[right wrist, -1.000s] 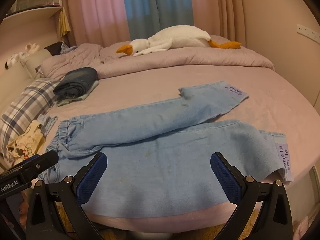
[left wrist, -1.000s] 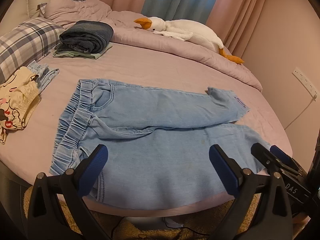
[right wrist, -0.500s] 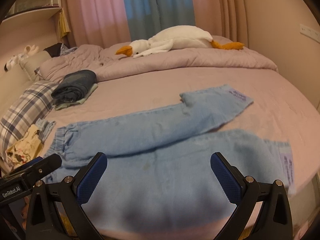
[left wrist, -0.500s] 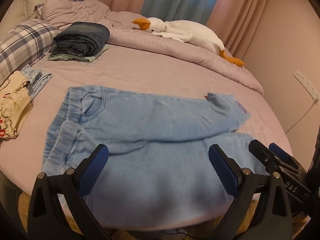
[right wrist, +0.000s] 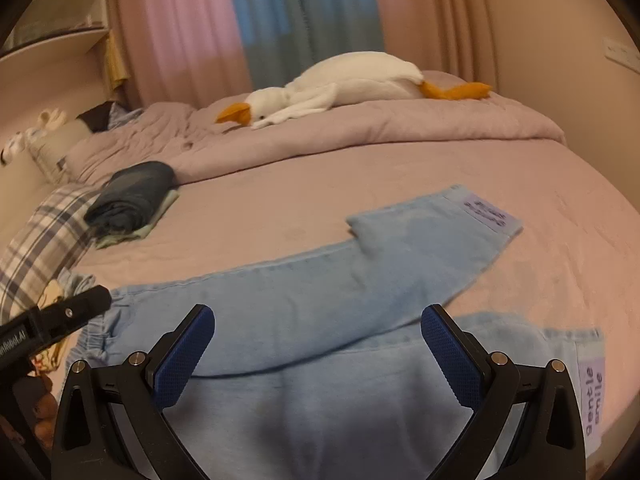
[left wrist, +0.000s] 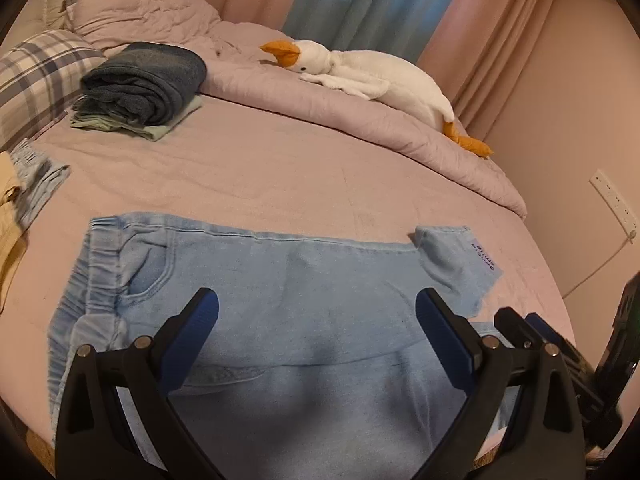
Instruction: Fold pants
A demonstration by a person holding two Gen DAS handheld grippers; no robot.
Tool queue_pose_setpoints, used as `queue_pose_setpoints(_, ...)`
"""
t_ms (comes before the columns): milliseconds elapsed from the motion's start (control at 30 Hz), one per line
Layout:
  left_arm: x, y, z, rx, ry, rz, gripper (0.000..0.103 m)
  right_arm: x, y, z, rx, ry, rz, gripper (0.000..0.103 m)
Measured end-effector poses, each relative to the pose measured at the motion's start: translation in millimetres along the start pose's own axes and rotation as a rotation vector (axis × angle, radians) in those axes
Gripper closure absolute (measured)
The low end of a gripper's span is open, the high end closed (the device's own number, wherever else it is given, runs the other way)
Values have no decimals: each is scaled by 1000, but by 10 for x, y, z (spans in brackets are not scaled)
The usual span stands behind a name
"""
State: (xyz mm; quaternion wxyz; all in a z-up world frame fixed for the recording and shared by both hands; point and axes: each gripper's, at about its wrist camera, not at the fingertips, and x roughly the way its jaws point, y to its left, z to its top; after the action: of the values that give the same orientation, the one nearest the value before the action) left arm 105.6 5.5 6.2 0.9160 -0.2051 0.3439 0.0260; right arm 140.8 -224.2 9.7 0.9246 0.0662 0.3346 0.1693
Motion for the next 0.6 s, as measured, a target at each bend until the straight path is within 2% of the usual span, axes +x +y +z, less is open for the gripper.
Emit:
queue_pose_setpoints(100,-128,35,-96,-13,-10,9,4,-12,122,35,-29,22,16,0)
queue_pose_setpoints(267,-297,-29,-232,39,-11,58,4,-120,191,-97,-44,0,14,0)
queue_pose_setpoints(400,-398,-104,-308,40,-2,46,4,-253,129,-152,-20,14,47,0)
queue_pose_setpoints(600,-550,-215,-440,60,-12,51,4,-432,61,-230,-5,-1,25,0)
